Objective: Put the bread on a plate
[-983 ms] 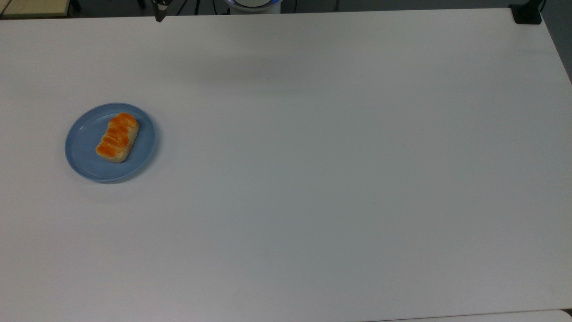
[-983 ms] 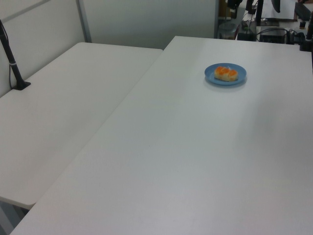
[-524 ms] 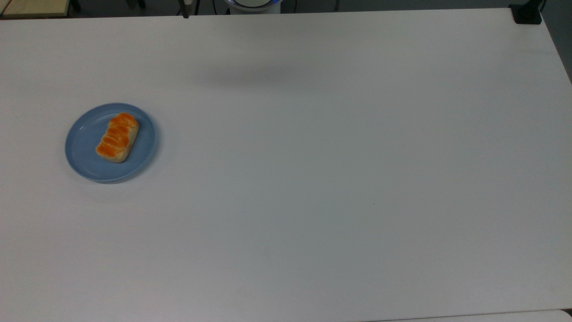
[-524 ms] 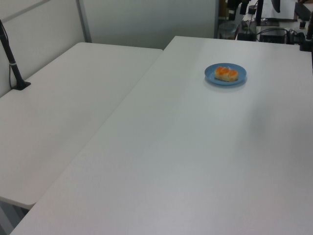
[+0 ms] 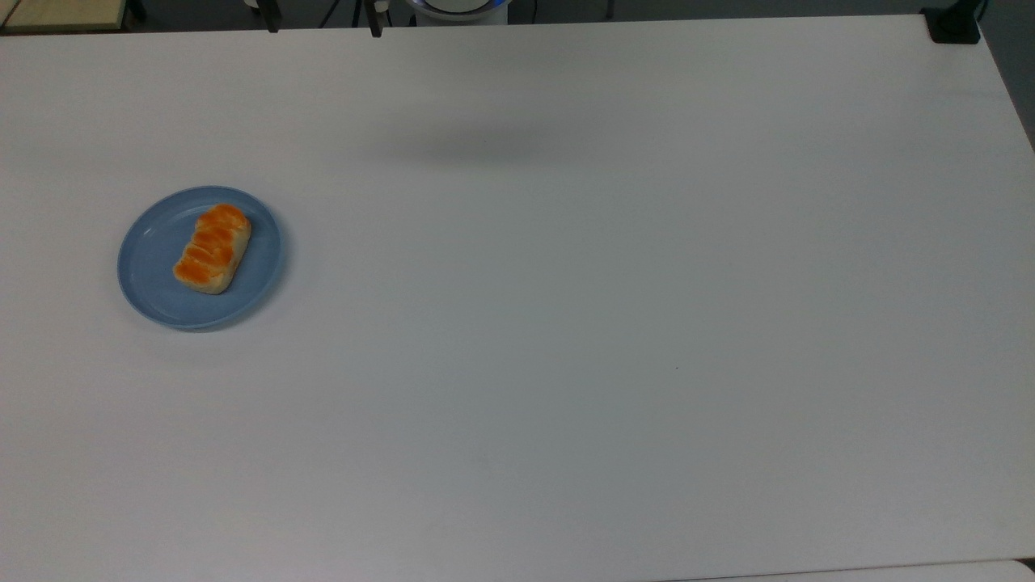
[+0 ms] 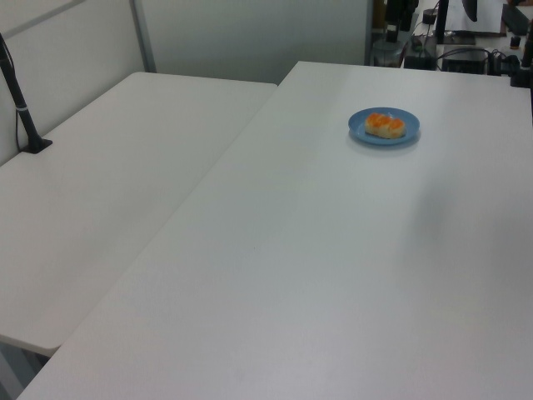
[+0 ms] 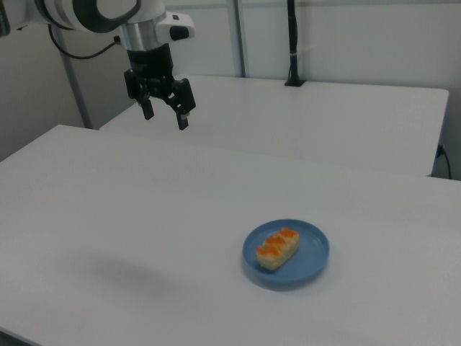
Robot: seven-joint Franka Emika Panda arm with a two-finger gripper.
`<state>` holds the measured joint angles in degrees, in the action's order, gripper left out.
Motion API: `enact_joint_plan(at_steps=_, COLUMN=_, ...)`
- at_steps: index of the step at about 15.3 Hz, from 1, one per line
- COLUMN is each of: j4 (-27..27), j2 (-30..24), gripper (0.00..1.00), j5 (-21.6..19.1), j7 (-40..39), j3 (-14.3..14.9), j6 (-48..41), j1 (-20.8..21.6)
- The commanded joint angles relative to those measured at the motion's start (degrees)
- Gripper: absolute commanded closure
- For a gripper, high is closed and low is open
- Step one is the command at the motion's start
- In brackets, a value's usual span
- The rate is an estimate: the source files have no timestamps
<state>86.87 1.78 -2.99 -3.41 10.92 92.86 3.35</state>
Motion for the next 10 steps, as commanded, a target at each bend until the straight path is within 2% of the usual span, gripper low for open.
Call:
enact_joint_plan(at_steps=1, j4=1.9, j2=-1.7, gripper=0.0, j5=0.4, j7=-1.9, j3=-0.6, j6=1.5, j1=-0.5)
enact_joint_plan(at_steps=10, j4=1.7, j2=-1.8, gripper=0.0, j5=0.1, j7=-1.1, j3=-0.7, j6=2.5, j1=-0.4)
